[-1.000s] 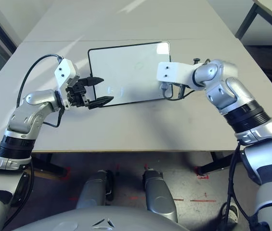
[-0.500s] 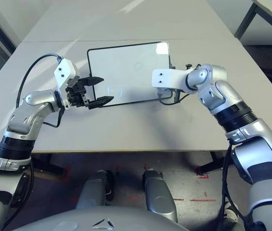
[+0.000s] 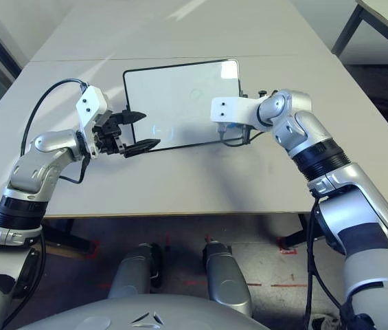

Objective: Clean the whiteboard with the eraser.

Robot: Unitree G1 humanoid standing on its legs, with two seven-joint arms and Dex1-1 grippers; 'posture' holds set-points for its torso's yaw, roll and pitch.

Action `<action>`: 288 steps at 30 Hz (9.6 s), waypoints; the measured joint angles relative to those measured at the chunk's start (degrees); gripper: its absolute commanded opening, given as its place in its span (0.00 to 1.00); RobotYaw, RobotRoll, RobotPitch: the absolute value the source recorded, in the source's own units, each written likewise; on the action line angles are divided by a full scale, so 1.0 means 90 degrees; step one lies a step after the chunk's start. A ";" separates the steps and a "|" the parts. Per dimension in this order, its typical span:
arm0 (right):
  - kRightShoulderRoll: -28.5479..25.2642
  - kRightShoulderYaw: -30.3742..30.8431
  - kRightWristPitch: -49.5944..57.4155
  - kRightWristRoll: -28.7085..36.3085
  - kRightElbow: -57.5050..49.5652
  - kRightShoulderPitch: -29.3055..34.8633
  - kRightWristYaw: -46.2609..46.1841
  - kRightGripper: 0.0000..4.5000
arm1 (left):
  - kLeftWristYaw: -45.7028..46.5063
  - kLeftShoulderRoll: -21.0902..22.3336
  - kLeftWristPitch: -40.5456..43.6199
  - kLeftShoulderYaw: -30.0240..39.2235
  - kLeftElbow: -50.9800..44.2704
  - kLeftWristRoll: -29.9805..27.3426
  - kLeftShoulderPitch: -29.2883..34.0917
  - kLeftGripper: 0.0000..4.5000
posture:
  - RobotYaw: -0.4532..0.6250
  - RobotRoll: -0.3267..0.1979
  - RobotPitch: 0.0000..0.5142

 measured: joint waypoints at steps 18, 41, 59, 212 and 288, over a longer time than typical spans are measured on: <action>0.0510 0.0000 0.0003 -0.0064 -0.0128 -0.0092 0.0042 0.06 | 0.0010 0.0066 -0.0007 0.0041 0.0025 0.0023 0.0025 1.00 | 0.31 0.62 0.23; -0.0495 -0.0036 -0.0396 -0.0183 -0.0073 0.0213 0.0029 0.06 | 0.0060 0.0126 -0.0006 0.0173 0.0025 0.0022 0.0135 1.00 | 0.30 0.62 0.28; 0.0140 -0.0226 -0.0263 -0.0131 0.0481 -0.0307 -0.0145 0.06 | 0.0060 0.0126 -0.0005 0.0173 0.0031 0.0023 0.0134 1.00 | 0.32 0.62 0.28; 0.1551 -0.0212 -0.1870 -0.0204 0.2215 -0.2071 -0.0528 0.06 | 0.0210 0.0174 0.0034 0.0241 0.0040 0.0025 0.0166 1.00 | 0.34 0.62 0.28; 0.1862 -0.0192 -0.2005 -0.0405 0.2990 -0.2420 -0.0231 0.06 | 0.0325 0.0208 0.0097 0.0243 -0.0025 0.0019 0.0166 1.00 | 0.34 0.62 0.27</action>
